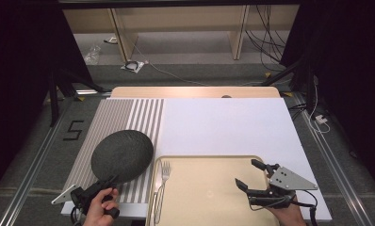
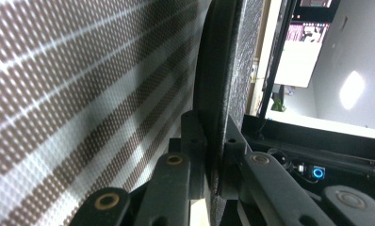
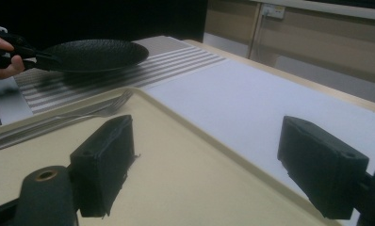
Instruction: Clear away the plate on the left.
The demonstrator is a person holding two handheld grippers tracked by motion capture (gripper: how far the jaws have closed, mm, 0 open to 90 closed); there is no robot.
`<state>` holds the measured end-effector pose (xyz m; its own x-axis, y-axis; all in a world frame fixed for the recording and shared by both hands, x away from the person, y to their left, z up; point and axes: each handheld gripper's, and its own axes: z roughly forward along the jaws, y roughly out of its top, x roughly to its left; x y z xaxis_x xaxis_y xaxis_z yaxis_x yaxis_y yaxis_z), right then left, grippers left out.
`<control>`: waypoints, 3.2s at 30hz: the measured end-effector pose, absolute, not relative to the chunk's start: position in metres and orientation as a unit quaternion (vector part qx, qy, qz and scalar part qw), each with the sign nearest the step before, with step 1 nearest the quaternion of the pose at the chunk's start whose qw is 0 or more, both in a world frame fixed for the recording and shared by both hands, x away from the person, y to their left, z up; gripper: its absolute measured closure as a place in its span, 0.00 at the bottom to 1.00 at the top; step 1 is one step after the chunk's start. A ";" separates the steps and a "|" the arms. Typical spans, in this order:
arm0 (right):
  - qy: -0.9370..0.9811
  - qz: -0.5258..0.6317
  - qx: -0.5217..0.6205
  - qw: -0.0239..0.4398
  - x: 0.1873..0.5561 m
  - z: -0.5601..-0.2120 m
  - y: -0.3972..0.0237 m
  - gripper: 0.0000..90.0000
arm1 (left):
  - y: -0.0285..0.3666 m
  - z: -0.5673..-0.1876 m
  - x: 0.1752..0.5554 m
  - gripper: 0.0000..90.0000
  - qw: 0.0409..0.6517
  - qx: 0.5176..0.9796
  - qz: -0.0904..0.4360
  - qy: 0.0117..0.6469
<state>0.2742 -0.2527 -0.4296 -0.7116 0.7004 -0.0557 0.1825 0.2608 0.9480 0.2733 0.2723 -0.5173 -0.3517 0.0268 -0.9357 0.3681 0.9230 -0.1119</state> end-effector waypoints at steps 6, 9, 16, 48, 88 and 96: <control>0.756 0.533 0.292 0.243 0.274 -0.429 -0.253 0.22 | 0.268 -0.515 0.272 0.94 0.557 0.140 -0.163 0.802; 0.756 0.533 0.292 0.243 0.274 -0.430 -0.253 0.22 | 0.265 -0.513 0.272 0.94 0.560 0.146 -0.169 0.798; 0.756 0.534 0.290 0.244 0.274 -0.430 -0.253 0.22 | 0.260 -0.511 0.271 0.93 0.561 0.162 -0.179 0.792; 0.754 0.535 0.293 0.245 0.275 -0.430 -0.254 0.22 | 0.223 -0.498 0.265 0.93 0.555 0.246 -0.223 0.763; 0.754 0.534 0.292 0.246 0.274 -0.430 -0.254 0.22 | 0.162 -0.499 0.256 0.93 0.508 0.358 -0.285 0.730; 0.754 0.534 0.292 0.246 0.275 -0.430 -0.254 0.22 | 0.152 -0.500 0.258 0.93 0.501 0.375 -0.290 0.724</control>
